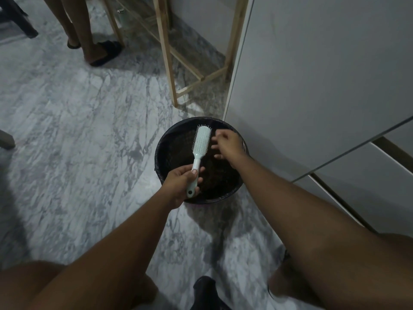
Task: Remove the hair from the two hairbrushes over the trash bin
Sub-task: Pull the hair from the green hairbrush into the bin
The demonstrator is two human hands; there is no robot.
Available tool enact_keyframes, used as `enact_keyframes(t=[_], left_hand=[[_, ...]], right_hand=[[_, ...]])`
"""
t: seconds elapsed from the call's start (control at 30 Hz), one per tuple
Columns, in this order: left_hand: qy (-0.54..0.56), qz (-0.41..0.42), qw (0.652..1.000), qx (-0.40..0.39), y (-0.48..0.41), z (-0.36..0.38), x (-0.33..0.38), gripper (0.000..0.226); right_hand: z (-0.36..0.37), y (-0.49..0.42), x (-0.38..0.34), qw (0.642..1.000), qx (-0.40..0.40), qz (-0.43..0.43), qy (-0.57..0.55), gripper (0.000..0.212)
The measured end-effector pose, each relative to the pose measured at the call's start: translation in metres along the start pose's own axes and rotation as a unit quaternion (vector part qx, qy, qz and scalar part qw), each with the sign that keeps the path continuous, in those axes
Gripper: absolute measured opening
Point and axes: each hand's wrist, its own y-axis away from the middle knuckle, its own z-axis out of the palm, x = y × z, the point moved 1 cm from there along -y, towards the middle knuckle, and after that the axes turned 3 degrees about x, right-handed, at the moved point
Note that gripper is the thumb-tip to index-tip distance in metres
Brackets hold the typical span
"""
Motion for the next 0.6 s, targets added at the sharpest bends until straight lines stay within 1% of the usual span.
enact_keyframes(t=[0.03,0.1,0.13,0.17,0.2,0.3,0.37,0.43,0.47,0.5,0.53,0.57,0.6], left_hand=[[-0.009,0.001,1.000,0.000,0.000,0.000,-0.002,0.020],[-0.023,0.004,1.000,0.000,0.000,0.001,-0.004,0.021],[-0.026,0.007,1.000,0.000,0.001,0.001,-0.005,0.022],[-0.026,0.010,1.000,0.000,0.002,0.001,-0.005,0.022],[-0.025,0.012,1.000,-0.001,0.003,0.001,-0.005,0.021],[-0.017,0.015,1.000,-0.010,0.004,-0.004,-0.004,0.020],[-0.006,0.013,1.000,-0.009,0.005,-0.007,-0.003,0.022],[0.021,0.010,1.000,0.006,0.004,-0.007,-0.001,0.024],[0.036,0.009,0.999,0.015,0.004,-0.007,0.001,0.024],[0.045,0.010,0.999,0.022,0.004,-0.007,0.002,0.024],[0.044,0.010,0.999,0.023,0.005,-0.007,0.003,0.025],[0.040,0.009,0.999,0.022,0.005,-0.007,0.004,0.025],[0.036,0.007,0.999,0.020,0.006,-0.007,0.005,0.025]], right_hand=[[0.004,-0.001,-0.001,0.997,-0.004,-0.035,0.062,0.050],[0.013,-0.001,-0.002,0.979,-0.005,-0.102,0.178,0.079],[0.016,-0.001,-0.003,0.973,0.012,-0.124,0.196,0.085],[0.017,-0.002,-0.006,0.973,0.034,-0.133,0.185,0.082],[0.017,-0.004,-0.009,0.976,0.051,-0.134,0.165,0.075],[0.010,-0.007,-0.019,0.979,0.076,-0.125,0.144,0.042],[0.006,-0.006,-0.022,0.992,0.073,-0.078,0.062,0.026],[0.004,0.004,-0.024,0.998,0.030,-0.015,-0.060,0.022],[0.004,0.009,-0.022,0.995,-0.004,-0.001,-0.098,0.022],[0.004,0.014,-0.020,0.993,-0.043,-0.002,-0.113,0.024],[0.004,0.017,-0.017,0.991,-0.083,-0.016,-0.105,0.028],[0.005,0.019,-0.013,0.990,-0.112,-0.036,-0.081,0.036],[0.005,0.020,-0.012,0.990,-0.123,-0.054,-0.053,0.042]])
